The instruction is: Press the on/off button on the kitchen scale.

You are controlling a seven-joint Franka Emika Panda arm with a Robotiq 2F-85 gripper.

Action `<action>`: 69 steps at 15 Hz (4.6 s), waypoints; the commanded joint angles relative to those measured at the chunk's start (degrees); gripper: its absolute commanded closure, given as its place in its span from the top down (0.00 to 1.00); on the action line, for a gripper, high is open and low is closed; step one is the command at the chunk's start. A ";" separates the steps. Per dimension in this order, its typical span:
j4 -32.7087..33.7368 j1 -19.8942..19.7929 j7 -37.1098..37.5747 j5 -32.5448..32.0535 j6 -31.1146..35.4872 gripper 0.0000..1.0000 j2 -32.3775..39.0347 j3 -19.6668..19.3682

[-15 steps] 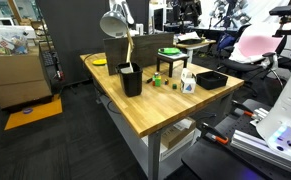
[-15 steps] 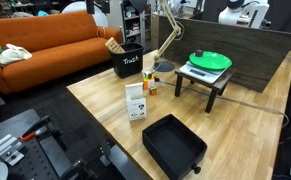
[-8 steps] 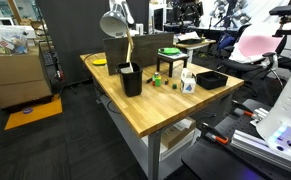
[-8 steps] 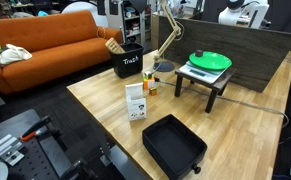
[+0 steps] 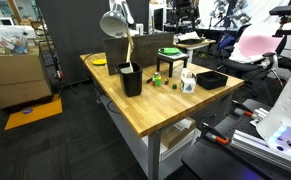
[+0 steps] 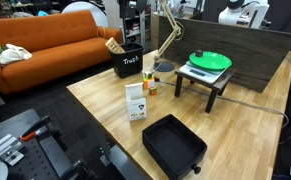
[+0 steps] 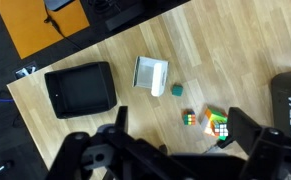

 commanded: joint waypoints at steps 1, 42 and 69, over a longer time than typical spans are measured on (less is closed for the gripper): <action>1.19 -0.03 0.82 0.23 -0.23 1.00 1.02 -0.31; 17.89 -3.18 10.20 5.49 -0.66 1.00 17.02 -7.59; 35.33 -6.14 10.15 6.94 -1.65 0.75 34.10 -8.69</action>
